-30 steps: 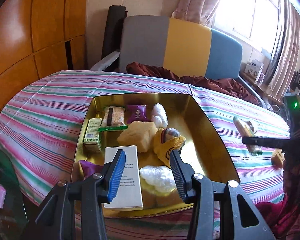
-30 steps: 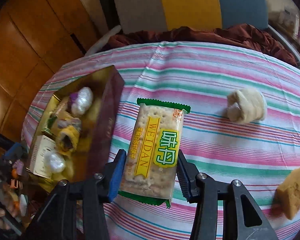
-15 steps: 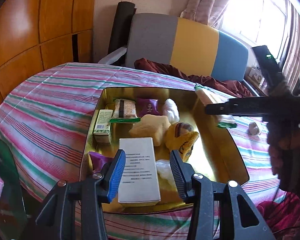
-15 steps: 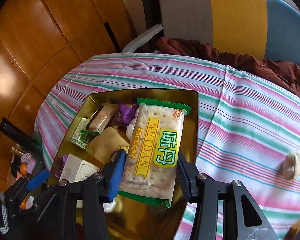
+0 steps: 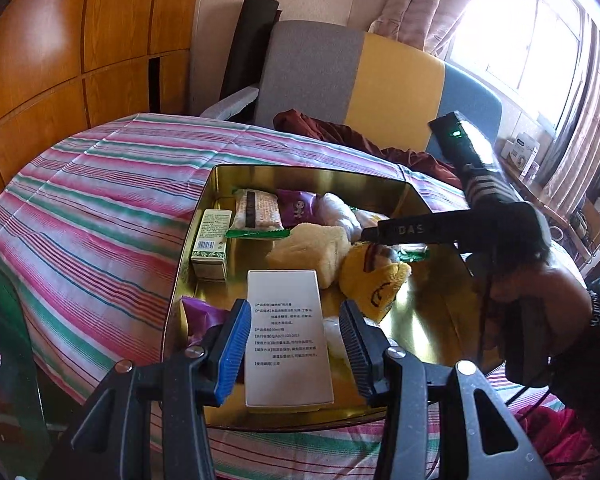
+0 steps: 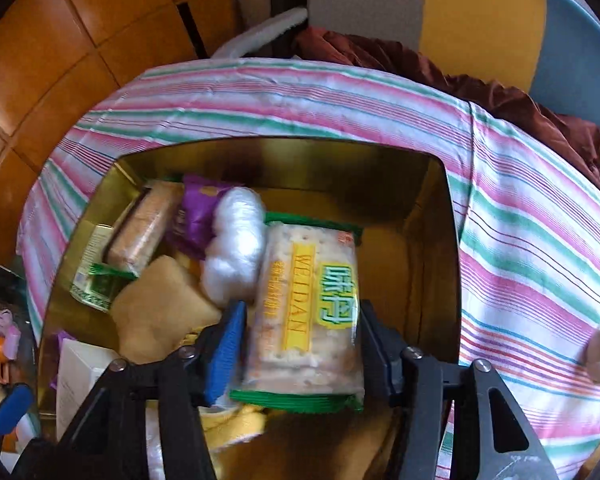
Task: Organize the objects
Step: 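Carry the WEIDAN cracker packet over the gold tray and open the right gripper, then move both grippers back to the beige sock roll and yellow sponge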
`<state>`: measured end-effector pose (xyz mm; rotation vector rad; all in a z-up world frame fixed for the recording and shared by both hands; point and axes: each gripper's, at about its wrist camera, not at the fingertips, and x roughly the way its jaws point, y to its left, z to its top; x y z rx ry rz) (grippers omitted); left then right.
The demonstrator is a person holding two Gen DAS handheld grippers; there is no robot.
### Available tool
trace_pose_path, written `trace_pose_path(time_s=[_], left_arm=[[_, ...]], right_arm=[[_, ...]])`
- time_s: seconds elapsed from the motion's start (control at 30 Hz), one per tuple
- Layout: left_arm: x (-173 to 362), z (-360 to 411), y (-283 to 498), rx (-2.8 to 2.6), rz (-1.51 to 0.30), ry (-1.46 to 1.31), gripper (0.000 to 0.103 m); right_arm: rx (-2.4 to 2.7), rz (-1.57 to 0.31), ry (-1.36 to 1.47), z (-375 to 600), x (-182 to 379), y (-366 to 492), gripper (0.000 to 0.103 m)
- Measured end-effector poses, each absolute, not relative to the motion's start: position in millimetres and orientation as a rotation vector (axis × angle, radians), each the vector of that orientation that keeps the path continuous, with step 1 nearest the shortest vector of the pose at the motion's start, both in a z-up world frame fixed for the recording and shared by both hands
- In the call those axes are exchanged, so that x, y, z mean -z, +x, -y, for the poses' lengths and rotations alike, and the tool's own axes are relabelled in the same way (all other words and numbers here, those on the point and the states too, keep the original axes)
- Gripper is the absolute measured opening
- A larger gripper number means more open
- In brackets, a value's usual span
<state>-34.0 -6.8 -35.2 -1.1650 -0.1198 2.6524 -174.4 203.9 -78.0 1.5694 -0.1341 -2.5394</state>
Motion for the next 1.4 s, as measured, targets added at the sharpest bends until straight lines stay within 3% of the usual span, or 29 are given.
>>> trace_pose_path(time_s=[0.37,0.7,1.0,1.23,1.4], left_arm=[[28,1,-30,-2.667,0.091,-1.140,0.046],[13,-13,-16,-2.657,0.028,-1.074,0.046],[7,-36,-10,-2.607,-0.036,-1.047,0.046],[5,-72,-8,-2.538,-0.122,-1.031,0.046],[3,-107,-5,-2.461,-0.207,-1.003,0.046]], right_arm=[[2.624,0.177,1.388,-218,42,-132,0.087],[2.690,0.223,1.301,-257,16,-74,0.092],[2.853,0.315,1.343,-349,5,-28,0.093],[3.039,0.520,1.376,-447,-7,11,0.098],[3.155,0.778,1.370,-522,-6,44,0.101]])
